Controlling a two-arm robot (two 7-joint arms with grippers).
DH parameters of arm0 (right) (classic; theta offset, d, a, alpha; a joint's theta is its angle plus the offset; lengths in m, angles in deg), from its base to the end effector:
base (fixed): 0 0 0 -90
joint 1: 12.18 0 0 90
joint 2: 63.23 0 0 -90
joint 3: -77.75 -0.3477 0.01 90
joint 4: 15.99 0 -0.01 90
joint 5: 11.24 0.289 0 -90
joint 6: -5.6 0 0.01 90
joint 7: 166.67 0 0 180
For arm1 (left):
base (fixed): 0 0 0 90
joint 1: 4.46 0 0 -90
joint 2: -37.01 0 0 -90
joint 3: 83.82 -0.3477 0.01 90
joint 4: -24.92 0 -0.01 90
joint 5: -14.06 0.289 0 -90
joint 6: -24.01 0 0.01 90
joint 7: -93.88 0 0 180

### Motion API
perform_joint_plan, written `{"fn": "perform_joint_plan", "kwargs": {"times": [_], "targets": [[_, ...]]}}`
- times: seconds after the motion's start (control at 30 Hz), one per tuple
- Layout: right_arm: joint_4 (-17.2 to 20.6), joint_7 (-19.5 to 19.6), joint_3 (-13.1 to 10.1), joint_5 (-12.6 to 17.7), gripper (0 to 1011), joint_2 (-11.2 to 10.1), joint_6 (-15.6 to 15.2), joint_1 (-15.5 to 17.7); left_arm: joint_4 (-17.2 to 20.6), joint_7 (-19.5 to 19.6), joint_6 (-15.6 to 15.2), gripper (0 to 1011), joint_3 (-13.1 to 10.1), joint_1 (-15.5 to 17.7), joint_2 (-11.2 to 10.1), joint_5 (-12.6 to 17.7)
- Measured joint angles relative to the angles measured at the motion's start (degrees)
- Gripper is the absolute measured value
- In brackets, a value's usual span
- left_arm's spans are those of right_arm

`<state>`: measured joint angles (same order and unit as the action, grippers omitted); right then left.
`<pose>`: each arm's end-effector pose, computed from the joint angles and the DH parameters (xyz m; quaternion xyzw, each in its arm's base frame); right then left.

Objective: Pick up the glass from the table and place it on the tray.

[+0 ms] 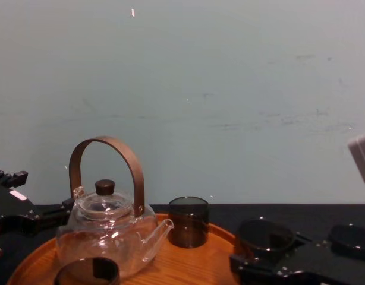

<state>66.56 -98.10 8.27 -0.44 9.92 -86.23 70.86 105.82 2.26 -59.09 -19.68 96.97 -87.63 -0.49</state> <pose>0.3334 -0.0126 -0.3730 -0.0963 0.0077 -0.4285 0.8984 0.3488 0.1207 -0.3450 0.1415 -0.1324 0.5800 0.7913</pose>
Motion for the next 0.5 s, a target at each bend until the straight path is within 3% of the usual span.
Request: {"fn": "perform_joint_plan", "kwargs": {"times": [0.5], "targets": [[-1.1,-1.9,4.7,-0.3,905,1.2,0.8,-2.1,0.0,0.0,0.0,1001,0.0,0.0,0.0,0.0]]}}
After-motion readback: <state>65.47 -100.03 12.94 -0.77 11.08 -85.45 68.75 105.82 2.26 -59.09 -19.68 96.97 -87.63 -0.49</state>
